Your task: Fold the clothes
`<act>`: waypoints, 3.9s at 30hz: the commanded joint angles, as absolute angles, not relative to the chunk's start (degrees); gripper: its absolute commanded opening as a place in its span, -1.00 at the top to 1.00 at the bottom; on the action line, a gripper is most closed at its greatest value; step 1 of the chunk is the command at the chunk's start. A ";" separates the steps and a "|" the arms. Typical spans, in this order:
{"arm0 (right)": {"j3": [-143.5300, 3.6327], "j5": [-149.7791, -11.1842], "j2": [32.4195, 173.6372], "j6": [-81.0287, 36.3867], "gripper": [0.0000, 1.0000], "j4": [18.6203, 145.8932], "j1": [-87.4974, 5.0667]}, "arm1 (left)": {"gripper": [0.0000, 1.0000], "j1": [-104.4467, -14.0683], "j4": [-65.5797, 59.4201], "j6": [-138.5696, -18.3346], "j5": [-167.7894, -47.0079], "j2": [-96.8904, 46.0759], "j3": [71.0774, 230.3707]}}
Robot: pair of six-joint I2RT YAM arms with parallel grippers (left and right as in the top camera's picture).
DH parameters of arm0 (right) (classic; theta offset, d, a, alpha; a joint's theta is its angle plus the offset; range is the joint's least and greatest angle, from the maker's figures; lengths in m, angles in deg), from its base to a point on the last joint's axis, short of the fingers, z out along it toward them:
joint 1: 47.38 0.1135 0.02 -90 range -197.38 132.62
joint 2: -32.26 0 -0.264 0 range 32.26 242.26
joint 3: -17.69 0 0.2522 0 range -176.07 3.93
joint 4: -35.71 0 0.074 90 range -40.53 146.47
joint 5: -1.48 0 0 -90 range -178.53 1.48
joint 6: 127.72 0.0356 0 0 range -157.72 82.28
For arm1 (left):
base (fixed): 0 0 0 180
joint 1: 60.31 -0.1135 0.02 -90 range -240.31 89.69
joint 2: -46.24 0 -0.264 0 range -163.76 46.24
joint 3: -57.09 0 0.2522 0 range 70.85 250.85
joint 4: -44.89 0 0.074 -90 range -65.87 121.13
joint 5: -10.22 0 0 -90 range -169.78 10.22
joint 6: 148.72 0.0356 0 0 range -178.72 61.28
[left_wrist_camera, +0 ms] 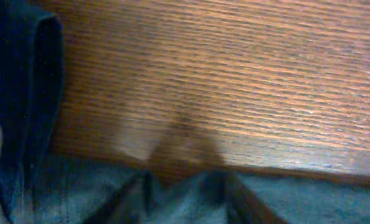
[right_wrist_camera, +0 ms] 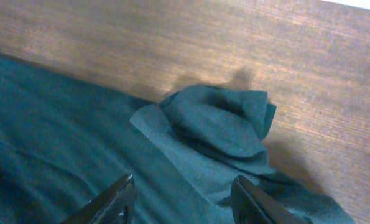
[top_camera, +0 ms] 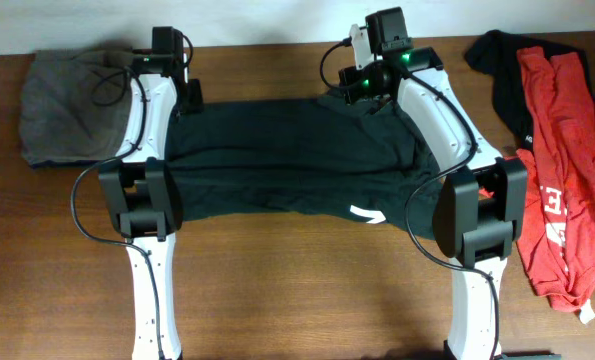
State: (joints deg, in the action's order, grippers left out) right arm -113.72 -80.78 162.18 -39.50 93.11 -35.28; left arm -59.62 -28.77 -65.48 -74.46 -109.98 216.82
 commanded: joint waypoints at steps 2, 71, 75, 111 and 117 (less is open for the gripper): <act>-114.37 -81.48 163.85 -39.85 -0.05 91.86 -34.67 | 0.69 -60.47 -29.76 -65.57 -72.43 -115.67 215.31; -114.37 -79.97 167.65 -39.87 -0.04 89.96 -31.22 | -0.08 -62.28 -30.37 -54.31 -69.50 -114.35 214.00; -114.37 -79.99 167.65 -39.87 -0.04 89.94 -31.26 | 0.10 -62.28 -30.48 -54.31 -69.46 -114.35 211.44; -114.37 -81.26 175.43 -45.01 -0.23 83.12 -30.63 | 0.99 -58.07 -30.24 -54.35 -69.46 -114.11 211.05; -114.37 -84.25 175.47 -44.96 0.29 81.20 -30.63 | 0.99 -58.07 -29.73 -54.35 -69.46 -114.11 211.05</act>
State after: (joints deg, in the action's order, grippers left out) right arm -113.72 -81.89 174.97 -44.64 81.92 -31.17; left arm -58.81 -28.82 -55.01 -66.09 -108.91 213.98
